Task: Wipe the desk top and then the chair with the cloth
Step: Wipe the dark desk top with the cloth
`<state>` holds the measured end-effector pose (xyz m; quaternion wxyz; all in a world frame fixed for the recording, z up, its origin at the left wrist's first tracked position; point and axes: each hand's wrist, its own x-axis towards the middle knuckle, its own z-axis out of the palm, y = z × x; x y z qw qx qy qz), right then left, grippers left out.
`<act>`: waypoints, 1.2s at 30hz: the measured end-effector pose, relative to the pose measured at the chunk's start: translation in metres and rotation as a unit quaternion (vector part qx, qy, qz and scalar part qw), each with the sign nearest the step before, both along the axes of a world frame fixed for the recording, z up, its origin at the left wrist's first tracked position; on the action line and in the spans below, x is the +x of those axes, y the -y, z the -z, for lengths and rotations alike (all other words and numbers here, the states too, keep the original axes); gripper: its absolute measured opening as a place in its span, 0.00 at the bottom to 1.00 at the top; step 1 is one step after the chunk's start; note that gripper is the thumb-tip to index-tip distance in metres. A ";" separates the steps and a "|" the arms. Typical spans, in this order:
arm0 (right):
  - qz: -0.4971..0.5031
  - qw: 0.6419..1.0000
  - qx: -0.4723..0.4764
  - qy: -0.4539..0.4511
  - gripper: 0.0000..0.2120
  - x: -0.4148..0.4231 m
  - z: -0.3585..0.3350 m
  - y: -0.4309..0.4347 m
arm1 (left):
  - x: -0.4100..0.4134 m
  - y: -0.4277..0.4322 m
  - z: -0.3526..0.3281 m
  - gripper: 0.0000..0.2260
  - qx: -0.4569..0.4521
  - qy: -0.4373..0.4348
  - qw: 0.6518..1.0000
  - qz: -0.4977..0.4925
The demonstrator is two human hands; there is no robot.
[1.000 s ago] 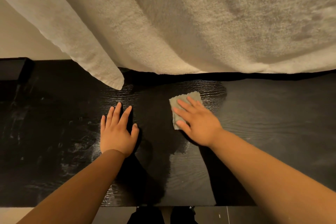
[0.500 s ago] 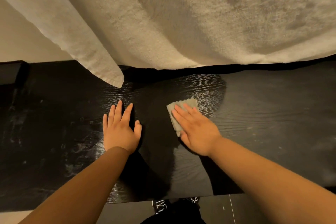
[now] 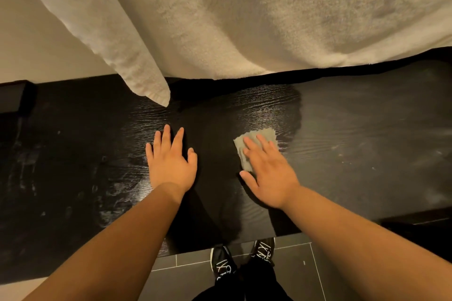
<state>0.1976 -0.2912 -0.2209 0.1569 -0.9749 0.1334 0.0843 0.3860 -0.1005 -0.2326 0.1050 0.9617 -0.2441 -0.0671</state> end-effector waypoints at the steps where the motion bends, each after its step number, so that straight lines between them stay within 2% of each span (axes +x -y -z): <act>1: -0.019 1.000 0.005 0.013 0.28 -0.007 0.002 -0.002 | 0.000 0.000 0.000 0.28 0.001 0.001 1.000 0.002; 4: 0.014 0.999 0.006 0.045 0.21 -0.019 0.007 0.019 | 0.000 -0.002 0.000 0.27 0.006 0.000 1.000 0.013; 7: 0.147 0.989 0.004 0.028 0.26 -0.025 0.004 0.043 | 0.001 -0.004 0.000 0.27 0.015 -0.009 1.000 0.024; 10: 0.192 0.981 -0.029 -0.019 0.29 -0.018 0.003 0.034 | -0.003 -0.008 0.000 0.28 0.031 -0.011 0.999 0.041; 13: 0.147 0.988 -0.035 -0.030 0.33 -0.014 0.000 -0.006 | -0.018 -0.019 -0.002 0.29 0.044 -0.014 0.997 0.056; 16: 0.045 0.998 -0.042 -0.033 0.31 -0.026 0.004 -0.051 | -0.042 -0.033 -0.002 0.31 0.056 -0.021 0.995 0.076; 19: -0.023 0.998 -0.054 -0.032 0.31 -0.043 0.009 -0.042 | -0.054 -0.043 0.001 0.32 0.064 -0.019 0.993 0.094; 21: 0.012 0.997 -0.067 -0.020 0.30 -0.052 0.010 -0.019 | -0.054 -0.046 0.004 0.32 0.065 -0.019 0.993 0.098; 23: 0.094 0.993 -0.055 -0.036 0.30 -0.060 0.006 -0.007 | -0.054 -0.048 0.006 0.32 0.070 -0.013 0.992 0.104; 27: 0.194 0.979 -0.054 -0.020 0.32 -0.053 0.004 -0.037 | -0.056 -0.047 0.006 0.32 0.059 -0.003 0.993 0.104; 29: 0.156 0.986 -0.047 -0.017 0.31 -0.046 0.005 -0.068 | -0.057 -0.047 0.006 0.32 0.053 -0.004 0.993 0.101; 33: -0.001 0.999 -0.044 -0.008 0.28 -0.054 0.012 -0.096 | -0.056 -0.047 0.005 0.32 0.050 0.002 0.994 0.102; 36: -0.008 0.999 -0.046 0.011 0.28 -0.068 0.017 -0.064 | -0.055 -0.049 0.006 0.32 0.050 0.000 0.993 0.105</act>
